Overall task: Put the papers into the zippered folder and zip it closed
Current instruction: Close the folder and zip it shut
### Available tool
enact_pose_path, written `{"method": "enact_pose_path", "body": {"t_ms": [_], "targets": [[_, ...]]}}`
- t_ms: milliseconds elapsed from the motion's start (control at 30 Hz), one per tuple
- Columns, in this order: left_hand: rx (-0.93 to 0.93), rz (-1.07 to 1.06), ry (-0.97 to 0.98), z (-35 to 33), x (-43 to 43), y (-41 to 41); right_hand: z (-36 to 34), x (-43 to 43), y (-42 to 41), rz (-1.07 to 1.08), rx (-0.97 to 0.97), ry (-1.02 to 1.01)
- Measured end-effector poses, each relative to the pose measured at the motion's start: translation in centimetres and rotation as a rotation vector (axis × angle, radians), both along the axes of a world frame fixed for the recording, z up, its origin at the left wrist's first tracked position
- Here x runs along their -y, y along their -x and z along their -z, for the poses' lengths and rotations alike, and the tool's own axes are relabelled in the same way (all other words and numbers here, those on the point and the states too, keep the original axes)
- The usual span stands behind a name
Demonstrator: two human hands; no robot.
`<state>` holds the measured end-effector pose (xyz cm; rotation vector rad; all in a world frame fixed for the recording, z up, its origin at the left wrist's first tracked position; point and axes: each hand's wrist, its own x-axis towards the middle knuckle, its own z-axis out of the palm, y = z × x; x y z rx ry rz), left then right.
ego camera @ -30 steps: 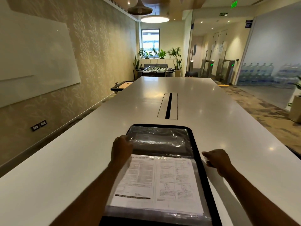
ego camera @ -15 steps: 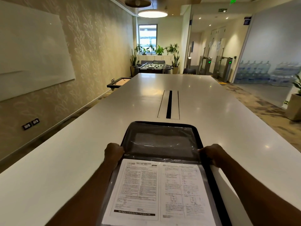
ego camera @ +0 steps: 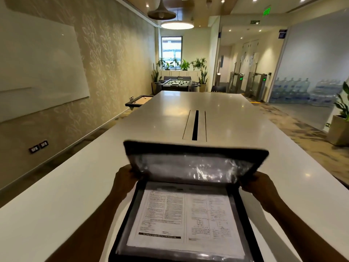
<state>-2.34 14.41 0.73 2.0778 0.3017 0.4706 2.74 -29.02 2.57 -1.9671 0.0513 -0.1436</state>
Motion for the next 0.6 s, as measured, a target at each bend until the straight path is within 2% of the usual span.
{"method": "enact_pose_path", "body": {"t_ms": [67, 133, 300, 400, 600], "targets": [[0.093, 0.104, -0.065, 0.7, -0.3, 1.3, 0.7, 0.8, 2.0, -0.057, 0.123, 0.199], [0.013, 0.131, -0.204, 1.0, -0.4, 2.4, 1.4, 1.2, 3.9, -0.123, 0.199, 0.283], [-0.146, 0.139, -0.276, 2.0, -0.9, 4.4, 2.7, 1.1, 6.0, -0.095, 0.148, 0.273], [-0.174, 0.217, -0.592, 2.0, -1.3, 5.5, 3.0, 1.2, 6.8, -0.108, 0.151, 0.281], [-0.235, 0.368, -0.649, 2.0, -2.1, 5.9, 3.4, 1.2, 8.2, -0.149, 0.151, 0.266]]}}
